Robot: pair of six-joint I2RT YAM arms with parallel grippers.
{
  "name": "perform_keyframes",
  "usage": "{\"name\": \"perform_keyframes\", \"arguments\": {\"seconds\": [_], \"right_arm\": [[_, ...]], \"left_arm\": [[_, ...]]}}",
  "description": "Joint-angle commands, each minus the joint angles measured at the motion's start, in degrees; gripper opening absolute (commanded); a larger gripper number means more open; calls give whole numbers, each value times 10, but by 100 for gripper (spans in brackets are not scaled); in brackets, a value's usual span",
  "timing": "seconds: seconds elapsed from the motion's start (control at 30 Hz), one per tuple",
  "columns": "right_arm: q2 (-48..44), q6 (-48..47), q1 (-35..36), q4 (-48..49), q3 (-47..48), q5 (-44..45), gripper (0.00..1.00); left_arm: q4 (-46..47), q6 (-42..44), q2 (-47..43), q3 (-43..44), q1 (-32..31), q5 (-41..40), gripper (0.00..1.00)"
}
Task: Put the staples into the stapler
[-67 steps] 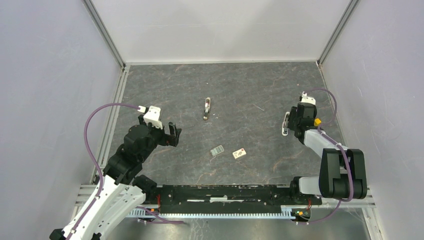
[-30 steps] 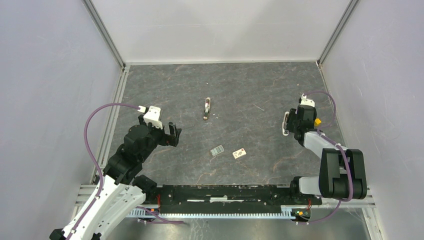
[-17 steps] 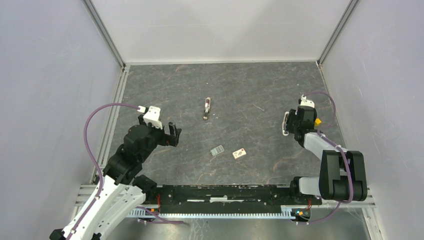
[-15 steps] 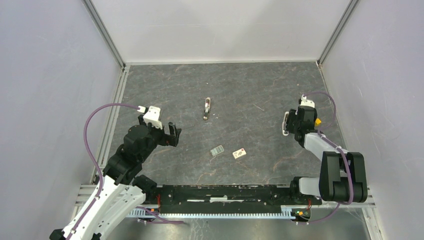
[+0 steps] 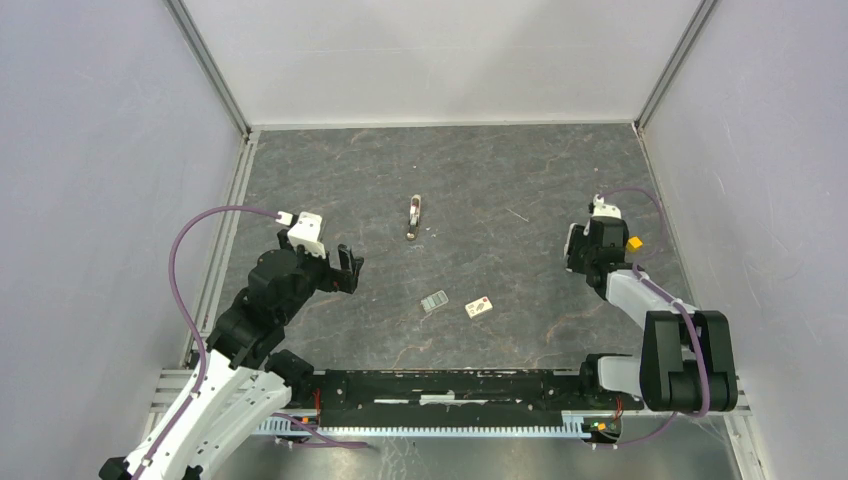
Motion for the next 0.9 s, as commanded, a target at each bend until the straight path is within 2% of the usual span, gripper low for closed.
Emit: {"name": "perform_keyframes", "arguments": {"seconds": [0.0, 0.17, 0.3, 0.47, 0.63, 0.87], "right_arm": [[24, -17, 7, -2, 4, 2, 43], [32, -29, 8, -1, 5, 11, 35], [34, -43, 30, 5, 9, 12, 23], [43, -63, 62, 17, 23, -3, 14], [61, -72, 116, 36, 38, -17, 13], [66, -80, 167, 75, 32, -63, 13]], "left_arm": [[12, 17, 4, 4, 1, 1, 100], [1, -4, 14, 13, 2, -2, 99], [-35, -43, 58, 43, 2, -1, 95], [-32, -128, 123, 67, 3, 66, 90], [36, -218, 193, 74, 3, 168, 83], [80, -240, 258, 87, 3, 178, 80]]}}
